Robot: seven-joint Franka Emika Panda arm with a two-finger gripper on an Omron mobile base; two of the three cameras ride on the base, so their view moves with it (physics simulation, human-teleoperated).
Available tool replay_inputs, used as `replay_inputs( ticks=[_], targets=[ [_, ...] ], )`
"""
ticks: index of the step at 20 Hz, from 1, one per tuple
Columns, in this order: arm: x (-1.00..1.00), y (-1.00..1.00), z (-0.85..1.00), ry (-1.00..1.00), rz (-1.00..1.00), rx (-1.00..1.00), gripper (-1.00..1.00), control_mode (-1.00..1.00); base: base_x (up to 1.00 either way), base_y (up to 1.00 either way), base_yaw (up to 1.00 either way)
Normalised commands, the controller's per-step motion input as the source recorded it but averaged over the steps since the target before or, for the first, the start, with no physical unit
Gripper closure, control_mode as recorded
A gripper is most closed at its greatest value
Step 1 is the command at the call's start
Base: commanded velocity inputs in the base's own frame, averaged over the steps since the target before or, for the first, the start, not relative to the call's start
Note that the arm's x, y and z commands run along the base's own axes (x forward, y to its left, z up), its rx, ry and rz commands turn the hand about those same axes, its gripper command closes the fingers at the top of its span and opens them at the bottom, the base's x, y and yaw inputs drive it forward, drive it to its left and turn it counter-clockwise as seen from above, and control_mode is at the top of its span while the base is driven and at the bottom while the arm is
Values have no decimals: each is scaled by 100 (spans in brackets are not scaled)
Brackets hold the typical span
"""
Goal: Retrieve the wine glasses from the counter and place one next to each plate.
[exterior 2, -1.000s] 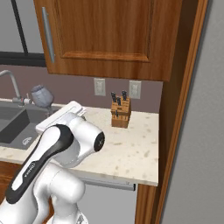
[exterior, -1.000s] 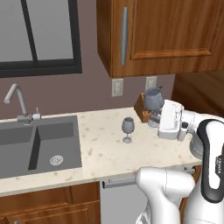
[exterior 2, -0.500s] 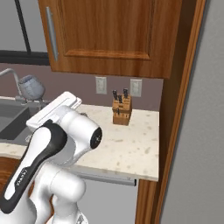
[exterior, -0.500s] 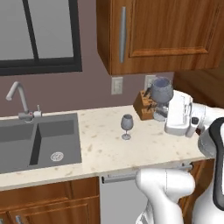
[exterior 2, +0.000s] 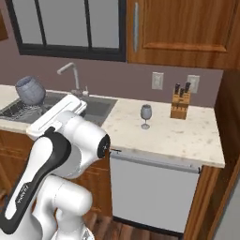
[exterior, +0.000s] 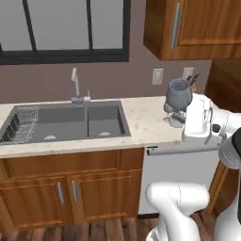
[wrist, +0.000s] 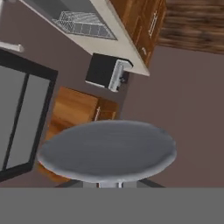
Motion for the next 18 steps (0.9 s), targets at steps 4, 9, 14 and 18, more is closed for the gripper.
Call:
replay_inputs(
  ticks=[4,9,14,18],
  targets=[
    [0,0,0,0,0,0,100,100,-27,87,63],
    [0,0,0,0,0,0,100,100,0,5,100],
    [0,0,0,0,0,0,100,100,0,0,100],
    [0,0,0,0,0,0,100,100,0,0,100]
  ],
)
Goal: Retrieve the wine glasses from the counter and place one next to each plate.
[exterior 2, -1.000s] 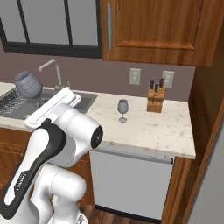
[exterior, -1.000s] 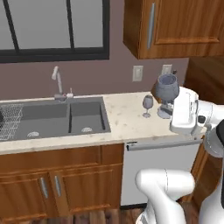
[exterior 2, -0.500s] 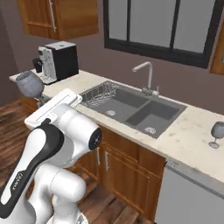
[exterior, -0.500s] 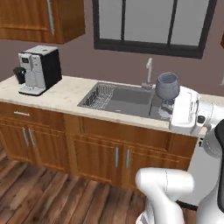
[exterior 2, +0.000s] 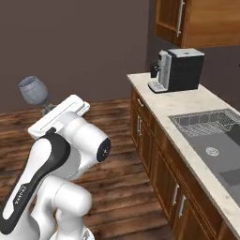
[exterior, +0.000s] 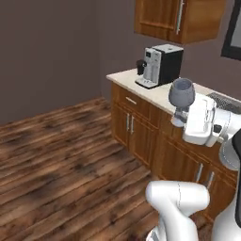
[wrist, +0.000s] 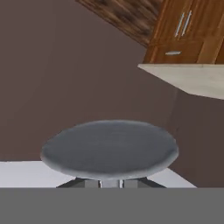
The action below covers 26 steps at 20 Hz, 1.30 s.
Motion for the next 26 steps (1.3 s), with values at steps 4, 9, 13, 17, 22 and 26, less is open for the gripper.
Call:
replay_inputs(
  ticks=[4,9,13,17,22,26],
  targets=[
    [0,0,0,0,0,0,100,100,0,0,100],
    [0,0,0,0,0,0,100,100,0,0,100],
    [0,0,0,0,0,0,100,100,0,0,100],
    [0,0,0,0,0,0,100,100,0,0,100],
    [0,0,0,0,0,0,100,100,19,-95,55],
    [0,0,0,0,0,0,100,100,68,-100,26]
  ],
)
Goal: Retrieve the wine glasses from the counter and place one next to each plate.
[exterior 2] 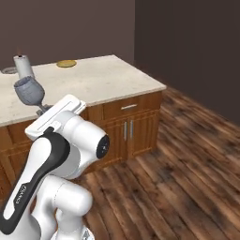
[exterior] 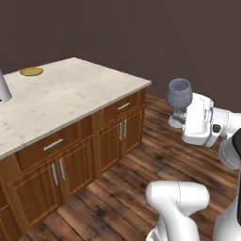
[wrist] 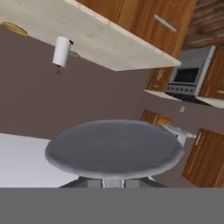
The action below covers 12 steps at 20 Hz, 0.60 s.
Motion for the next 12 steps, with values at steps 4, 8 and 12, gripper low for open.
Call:
replay_inputs(
  ticks=[4,8,12],
  targets=[
    [0,0,0,0,0,0,100,100,100,-100,7],
    [0,0,0,0,0,0,100,100,100,-100,3],
    [0,0,0,0,0,0,100,100,100,-100,6]
  ],
)
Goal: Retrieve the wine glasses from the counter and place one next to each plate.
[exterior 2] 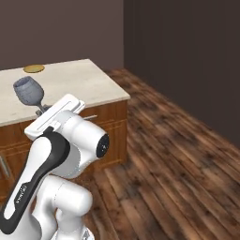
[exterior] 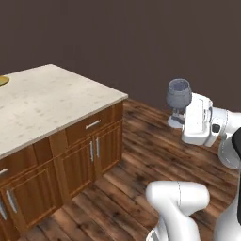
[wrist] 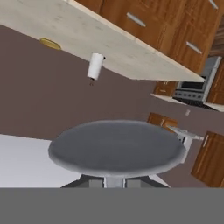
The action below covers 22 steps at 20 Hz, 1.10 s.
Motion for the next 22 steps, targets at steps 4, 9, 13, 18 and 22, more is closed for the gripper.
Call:
replay_inputs(
  ticks=[4,9,13,18,22],
  targets=[
    [0,0,0,0,0,0,100,100,100,-100,3],
    [0,0,0,0,0,0,100,100,100,-100,5],
    [0,0,0,0,0,0,100,100,100,-100,16],
    [0,0,0,0,0,0,100,100,100,-100,14],
    [0,0,0,0,0,0,100,100,82,-100,3]
  ],
)
